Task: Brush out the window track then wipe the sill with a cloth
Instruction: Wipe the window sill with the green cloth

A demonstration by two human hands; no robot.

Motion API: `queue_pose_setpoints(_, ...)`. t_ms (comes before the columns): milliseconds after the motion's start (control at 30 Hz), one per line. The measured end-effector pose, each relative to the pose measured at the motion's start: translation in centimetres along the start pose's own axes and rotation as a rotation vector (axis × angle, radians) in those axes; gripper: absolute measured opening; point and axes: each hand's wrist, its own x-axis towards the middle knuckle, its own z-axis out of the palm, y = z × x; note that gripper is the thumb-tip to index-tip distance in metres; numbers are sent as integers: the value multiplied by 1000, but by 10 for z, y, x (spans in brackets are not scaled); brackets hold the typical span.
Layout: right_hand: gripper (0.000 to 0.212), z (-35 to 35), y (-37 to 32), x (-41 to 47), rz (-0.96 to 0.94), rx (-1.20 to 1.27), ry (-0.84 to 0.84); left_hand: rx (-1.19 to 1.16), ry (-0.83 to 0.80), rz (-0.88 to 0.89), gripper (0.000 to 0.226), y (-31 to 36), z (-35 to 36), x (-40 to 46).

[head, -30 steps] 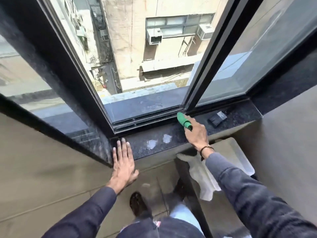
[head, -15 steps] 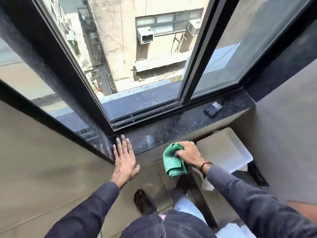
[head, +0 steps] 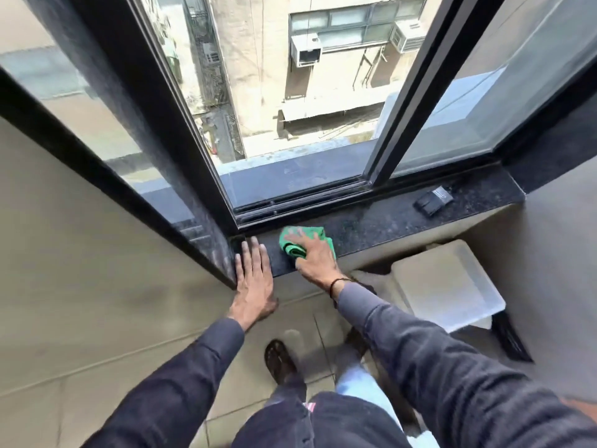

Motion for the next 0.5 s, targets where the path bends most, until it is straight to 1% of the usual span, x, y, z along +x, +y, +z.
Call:
queue_pose_setpoints(67, 75, 13, 10, -19, -151, -29, -102, -38, -42, 0, 140, 0, 1, 1)
queue_pose_setpoints(133, 80, 0, 33, -31, -263, -76, -157, -46, -44, -17, 136, -1, -1, 2)
queue_pose_setpoints(167, 81, -12, 48, -32, -266, -102, -147, -54, -52, -21, 137, -1, -3, 1)
queue_pose_setpoints(200, 81, -26, 60, -27, -221, -119, -109, -64, -65, -18, 140, 0, -4, 1)
queue_pose_setpoints(300, 72, -49, 76, -8, -41, -112, 96, -41, -45, 4, 141, -1, -6, -2)
queue_pose_setpoints(333, 69, -44, 71, -3, -6, -117, 126, -37, -49, 3, 141, 0, -5, -2)
queue_pose_setpoints(400, 71, -21, 51, 0, 0, -126, 115, -27, -41, -9, 140, -1, -1, -1)
queue_pose_setpoints(500, 81, 14, 13, -12, -115, -104, -10, 14, -45, -28, 128, 1, 3, 1)
